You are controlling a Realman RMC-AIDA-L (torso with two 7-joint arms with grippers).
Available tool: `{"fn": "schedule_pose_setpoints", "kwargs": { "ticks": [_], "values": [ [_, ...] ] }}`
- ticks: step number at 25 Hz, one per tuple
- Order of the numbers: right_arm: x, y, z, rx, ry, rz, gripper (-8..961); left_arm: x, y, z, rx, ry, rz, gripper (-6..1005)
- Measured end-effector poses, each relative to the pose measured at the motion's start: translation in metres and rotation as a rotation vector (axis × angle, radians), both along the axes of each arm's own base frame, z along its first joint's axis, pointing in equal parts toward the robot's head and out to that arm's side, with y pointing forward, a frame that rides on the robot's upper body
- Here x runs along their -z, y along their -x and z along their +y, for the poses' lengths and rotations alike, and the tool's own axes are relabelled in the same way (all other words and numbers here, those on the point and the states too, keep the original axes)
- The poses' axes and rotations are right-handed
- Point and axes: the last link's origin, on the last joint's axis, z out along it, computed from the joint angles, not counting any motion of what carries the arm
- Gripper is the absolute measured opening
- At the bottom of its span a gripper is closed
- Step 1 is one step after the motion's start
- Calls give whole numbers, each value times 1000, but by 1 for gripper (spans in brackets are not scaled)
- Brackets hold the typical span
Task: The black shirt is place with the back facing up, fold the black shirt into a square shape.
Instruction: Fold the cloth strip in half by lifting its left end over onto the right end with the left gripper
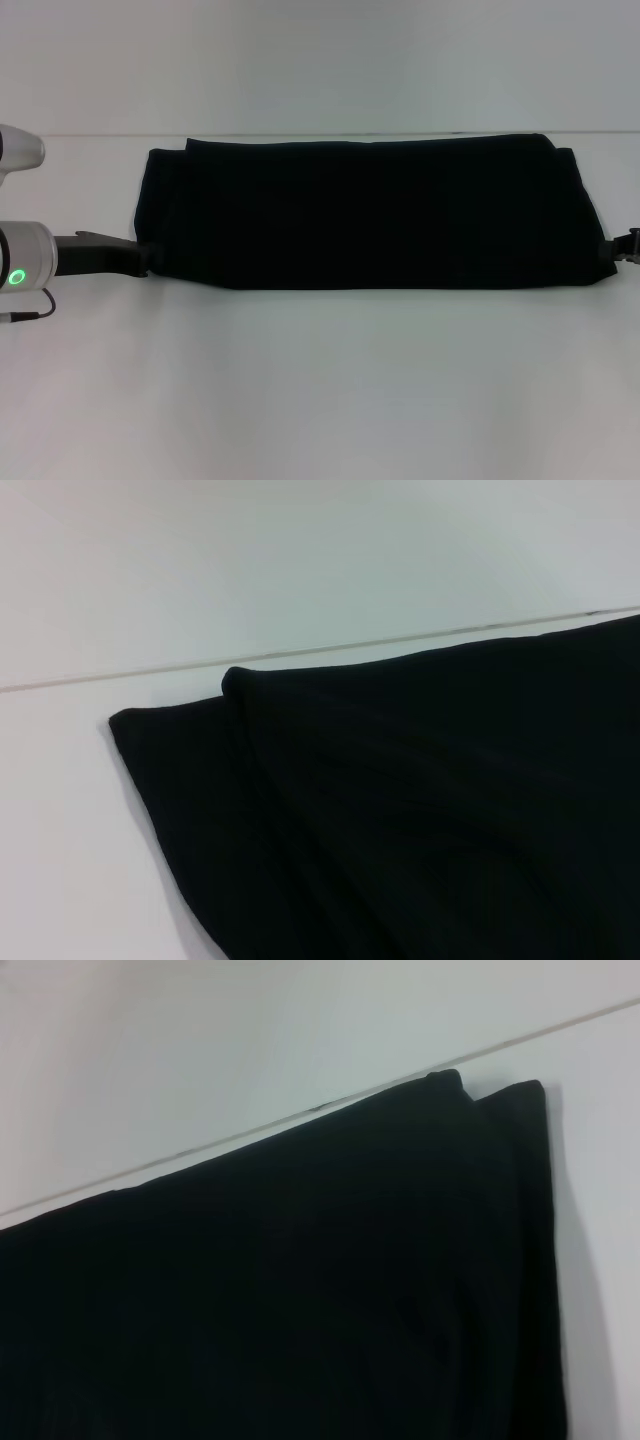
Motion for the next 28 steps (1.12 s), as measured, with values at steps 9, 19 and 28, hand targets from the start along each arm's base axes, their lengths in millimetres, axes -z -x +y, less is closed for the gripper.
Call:
{"fn": "schedule_pose_setpoints", "kwargs": {
  "ticks": [9,19,28],
  "values": [
    [-2,-6,-4,9,-18,-3,13,-6,3,-3,-10,-11,-6,25],
    [-4,-12,-8,26,-33,7,13,-7,9,-12,-25,2,-23,30],
    [-5,-12,-10,11,-51,21,12,-11,8,-14,-20,4,-33,35]
  ]
}}
